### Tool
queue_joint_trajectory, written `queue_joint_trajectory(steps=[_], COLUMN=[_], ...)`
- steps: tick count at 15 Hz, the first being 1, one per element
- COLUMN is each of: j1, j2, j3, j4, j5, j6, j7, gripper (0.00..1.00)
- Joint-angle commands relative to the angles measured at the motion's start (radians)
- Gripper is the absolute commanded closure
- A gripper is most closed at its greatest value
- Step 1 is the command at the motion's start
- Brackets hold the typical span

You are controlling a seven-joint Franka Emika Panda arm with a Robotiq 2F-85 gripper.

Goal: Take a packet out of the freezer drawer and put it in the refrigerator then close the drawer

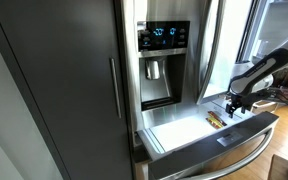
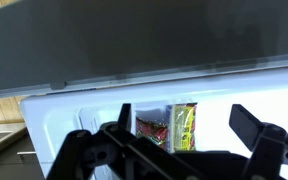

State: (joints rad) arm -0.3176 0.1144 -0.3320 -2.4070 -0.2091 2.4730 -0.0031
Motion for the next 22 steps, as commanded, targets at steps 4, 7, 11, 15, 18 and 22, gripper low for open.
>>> queue_joint_trajectory(steps=[4, 7, 11, 15, 18, 22], j1=[0.011, 0.012, -0.010, -0.036, -0.078, -0.128], j2=[0.148, 0.245, 0.354, 0.455, 0.510, 0.569], j3=[0.030, 0.028, 0.038, 0.043, 0.072, 0.114], j4=[0.114, 0.182, 0.268, 0.346, 0.388, 0.434], j5=[0.011, -0.001, 0.025, 0.034, 0.068, 0.121], j6=[0.055, 0.106, 0.131, 0.134, 0.135, 0.144], j7=[-0.048, -0.038, -0.071, -0.094, -0.145, -0.216], gripper=[0.00, 0.00, 0.00, 0.00, 0.00, 0.00])
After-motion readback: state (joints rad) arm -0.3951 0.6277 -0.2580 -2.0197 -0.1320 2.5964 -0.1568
